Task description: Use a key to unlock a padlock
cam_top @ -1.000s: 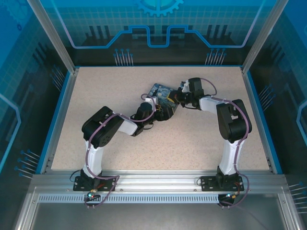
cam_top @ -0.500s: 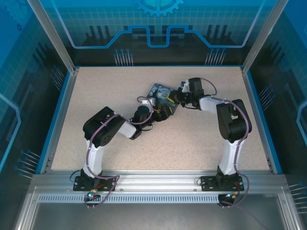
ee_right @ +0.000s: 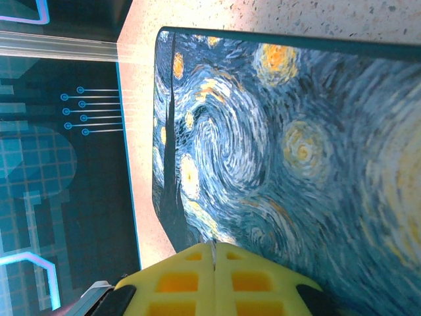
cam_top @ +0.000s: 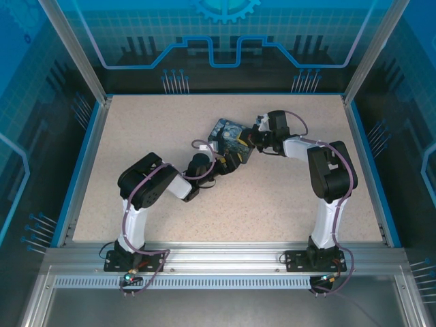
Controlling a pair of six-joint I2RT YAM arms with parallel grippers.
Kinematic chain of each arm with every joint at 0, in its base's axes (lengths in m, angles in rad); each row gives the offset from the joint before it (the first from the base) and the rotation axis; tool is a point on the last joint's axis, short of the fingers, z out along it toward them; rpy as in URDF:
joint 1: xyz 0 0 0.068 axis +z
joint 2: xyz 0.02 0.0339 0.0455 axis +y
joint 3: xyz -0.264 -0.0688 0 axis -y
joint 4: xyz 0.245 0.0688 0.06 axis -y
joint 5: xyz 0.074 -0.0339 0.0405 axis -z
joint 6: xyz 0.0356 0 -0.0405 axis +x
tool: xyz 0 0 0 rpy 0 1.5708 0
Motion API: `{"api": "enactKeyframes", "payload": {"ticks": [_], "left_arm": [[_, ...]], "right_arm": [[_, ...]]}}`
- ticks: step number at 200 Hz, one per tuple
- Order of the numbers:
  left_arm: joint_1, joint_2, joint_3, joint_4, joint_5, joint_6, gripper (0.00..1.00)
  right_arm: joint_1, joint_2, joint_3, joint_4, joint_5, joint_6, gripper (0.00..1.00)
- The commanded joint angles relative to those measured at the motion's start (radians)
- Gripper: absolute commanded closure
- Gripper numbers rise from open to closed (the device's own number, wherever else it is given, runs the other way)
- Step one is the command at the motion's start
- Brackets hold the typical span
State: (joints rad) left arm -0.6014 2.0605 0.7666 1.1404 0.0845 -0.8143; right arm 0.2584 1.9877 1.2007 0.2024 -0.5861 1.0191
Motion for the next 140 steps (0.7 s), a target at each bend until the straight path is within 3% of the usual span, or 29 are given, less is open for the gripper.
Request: {"api": "enactKeyframes", "payload": {"ticks": [1, 69, 140], "left_arm": [[-0.008, -0.008, 0.007, 0.033, -0.015, -0.010, 0.09], [-0.006, 0.034, 0.056, -0.013, -0.057, -0.004, 0.11], [-0.007, 0.053, 0.060, -0.019, -0.063, -0.004, 0.27]], "right_arm": [[-0.008, 0.062, -0.034, -0.111, 0.021, -0.024, 1.00], [-0.008, 0.060, -0.032, -0.115, 0.021, -0.025, 1.00], [-0.009, 0.060, -0.027, -0.121, 0.020, -0.026, 1.00]]}}
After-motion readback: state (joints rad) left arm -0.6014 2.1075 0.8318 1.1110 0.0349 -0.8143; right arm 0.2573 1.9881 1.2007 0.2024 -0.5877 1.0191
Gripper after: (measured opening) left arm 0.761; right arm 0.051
